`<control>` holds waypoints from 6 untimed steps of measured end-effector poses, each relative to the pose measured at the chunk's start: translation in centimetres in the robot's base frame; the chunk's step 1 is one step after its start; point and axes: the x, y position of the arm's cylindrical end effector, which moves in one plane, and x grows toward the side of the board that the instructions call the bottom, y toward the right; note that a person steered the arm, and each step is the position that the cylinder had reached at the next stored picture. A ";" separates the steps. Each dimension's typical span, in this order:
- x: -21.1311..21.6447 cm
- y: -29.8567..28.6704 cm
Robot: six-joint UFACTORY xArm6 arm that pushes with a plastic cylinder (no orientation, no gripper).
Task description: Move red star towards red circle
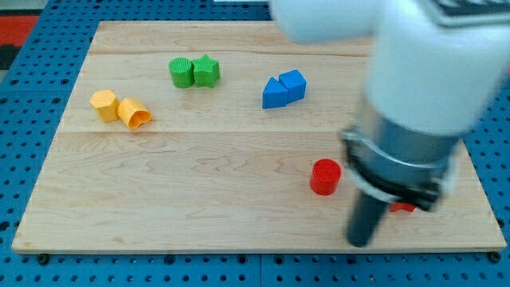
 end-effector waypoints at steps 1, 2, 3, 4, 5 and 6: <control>-1.1 11.1; -3.9 11.8; -5.4 7.4; -5.4 2.9; -5.5 -0.9; -5.7 -2.6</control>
